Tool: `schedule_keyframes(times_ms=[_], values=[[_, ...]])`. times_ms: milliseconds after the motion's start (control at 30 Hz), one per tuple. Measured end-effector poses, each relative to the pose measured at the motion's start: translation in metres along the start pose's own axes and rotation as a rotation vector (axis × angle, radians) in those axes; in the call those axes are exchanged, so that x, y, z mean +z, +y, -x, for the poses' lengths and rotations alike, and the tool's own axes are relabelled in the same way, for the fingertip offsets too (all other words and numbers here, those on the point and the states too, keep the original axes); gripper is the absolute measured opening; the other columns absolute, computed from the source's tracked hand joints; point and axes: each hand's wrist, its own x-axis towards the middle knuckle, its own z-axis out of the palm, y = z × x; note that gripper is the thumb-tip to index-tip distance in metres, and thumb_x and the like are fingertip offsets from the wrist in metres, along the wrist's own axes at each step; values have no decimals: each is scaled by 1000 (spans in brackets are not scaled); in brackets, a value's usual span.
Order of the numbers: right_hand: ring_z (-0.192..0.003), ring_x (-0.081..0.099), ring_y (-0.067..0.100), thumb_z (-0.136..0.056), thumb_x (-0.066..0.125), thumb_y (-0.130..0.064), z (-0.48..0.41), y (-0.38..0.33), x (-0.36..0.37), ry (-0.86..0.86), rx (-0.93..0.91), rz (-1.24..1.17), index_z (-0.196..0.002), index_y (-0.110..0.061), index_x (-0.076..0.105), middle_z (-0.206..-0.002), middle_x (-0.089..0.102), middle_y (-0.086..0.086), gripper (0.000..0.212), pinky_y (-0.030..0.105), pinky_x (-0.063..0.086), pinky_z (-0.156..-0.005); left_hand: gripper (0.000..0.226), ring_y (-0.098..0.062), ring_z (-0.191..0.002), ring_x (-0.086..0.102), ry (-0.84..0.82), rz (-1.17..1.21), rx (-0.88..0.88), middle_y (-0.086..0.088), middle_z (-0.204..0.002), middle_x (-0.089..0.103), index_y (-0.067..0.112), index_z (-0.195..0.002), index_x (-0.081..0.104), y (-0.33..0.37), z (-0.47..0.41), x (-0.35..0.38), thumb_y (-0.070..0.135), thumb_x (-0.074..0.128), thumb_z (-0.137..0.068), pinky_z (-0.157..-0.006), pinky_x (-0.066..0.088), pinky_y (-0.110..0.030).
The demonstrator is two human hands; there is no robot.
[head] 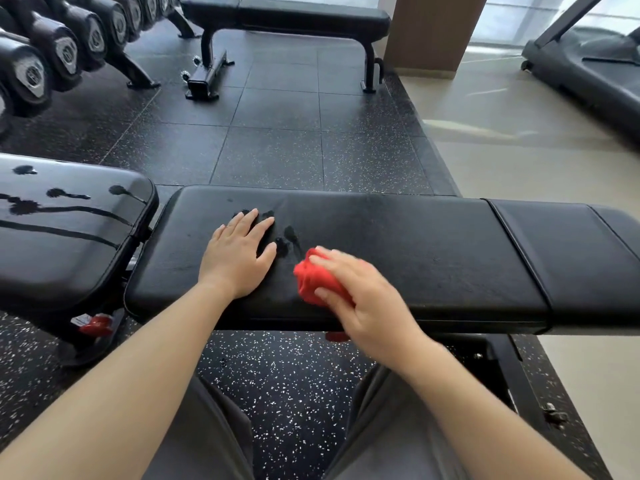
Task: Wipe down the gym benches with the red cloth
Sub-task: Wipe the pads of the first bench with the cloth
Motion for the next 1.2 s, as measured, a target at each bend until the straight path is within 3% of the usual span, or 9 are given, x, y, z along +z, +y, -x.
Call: schedule_keyframes(times_ms=[167, 233, 333, 433, 567, 667, 800, 1000, 1200], values=[[-128, 46, 12, -91, 52, -33, -20, 38, -32, 173, 99, 54, -129, -16, 54, -137, 52, -1, 42, 25, 31, -110, 53, -14, -146, 6, -1, 14, 2, 5, -158, 14, 33, -147, 24, 1, 1, -2, 45, 31, -96, -118, 6, -36], [-128, 46, 13, -91, 54, -28, -16, 48, -28, 146, 169, 45, -129, -15, 55, -136, 53, -1, 40, 19, 28, -109, 53, -14, -146, 6, 2, 19, 2, 5, -158, 15, 34, -147, 25, 1, 0, -2, 45, 31, -96, -118, 6, -36], [-131, 43, 17, -88, 52, -34, 2, 43, 0, 59, 207, 79, -130, -18, 54, -137, 52, -2, 45, 26, 24, -109, 52, -14, -145, 7, 4, 22, 0, 5, -157, 15, 34, -146, 25, 1, -1, -2, 45, 32, -95, -118, 6, -36], [-132, 42, 18, -89, 48, -42, 11, 19, 25, 32, 140, 74, -131, -20, 54, -138, 51, -3, 47, 34, 24, -111, 52, -15, -145, 9, 15, 22, -2, 4, -157, 17, 34, -145, 26, 0, -2, -1, 45, 34, -95, -118, 7, -36], [-135, 36, 14, -90, 41, -44, 11, -4, 43, -64, 55, 21, -133, -20, 51, -142, 47, -5, 50, 33, 20, -113, 52, -15, -145, 9, 15, 11, -1, 4, -157, 17, 34, -146, 26, 1, -2, 0, 45, 34, -95, -117, 7, -35], [-134, 37, 10, -90, 43, -44, 7, -3, 32, -96, 49, -49, -133, -21, 51, -142, 46, -7, 48, 31, 25, -113, 52, -14, -146, 7, 4, 8, 4, 4, -158, 15, 34, -147, 24, 0, -1, 1, 44, 32, -96, -117, 5, -35], [-126, 45, 6, -90, 45, -43, -10, 5, -3, -2, 29, -107, -129, -17, 55, -136, 52, -4, 48, 21, 29, -110, 53, -14, -146, 6, -1, 11, 5, 4, -158, 14, 34, -147, 23, 0, -1, 0, 45, 32, -96, -118, 6, -36], [-104, 49, 3, -90, 53, -25, -37, 23, -46, 171, 17, -70, -118, -14, 61, -110, 54, 1, 31, 9, 30, -97, 52, -14, -145, 7, 2, 20, -1, 5, -157, 16, 35, -146, 24, 1, -1, -2, 46, 32, -95, -118, 6, -36], [-106, 55, 4, -91, 52, -27, -44, 15, -42, -11, -4, -134, -121, -18, 60, -110, 60, -4, 32, 16, 37, -97, 53, -14, -145, 8, -14, 52, -2, 5, -157, 17, 35, -145, 27, 0, -3, -5, 45, 37, -94, -118, 5, -36]])
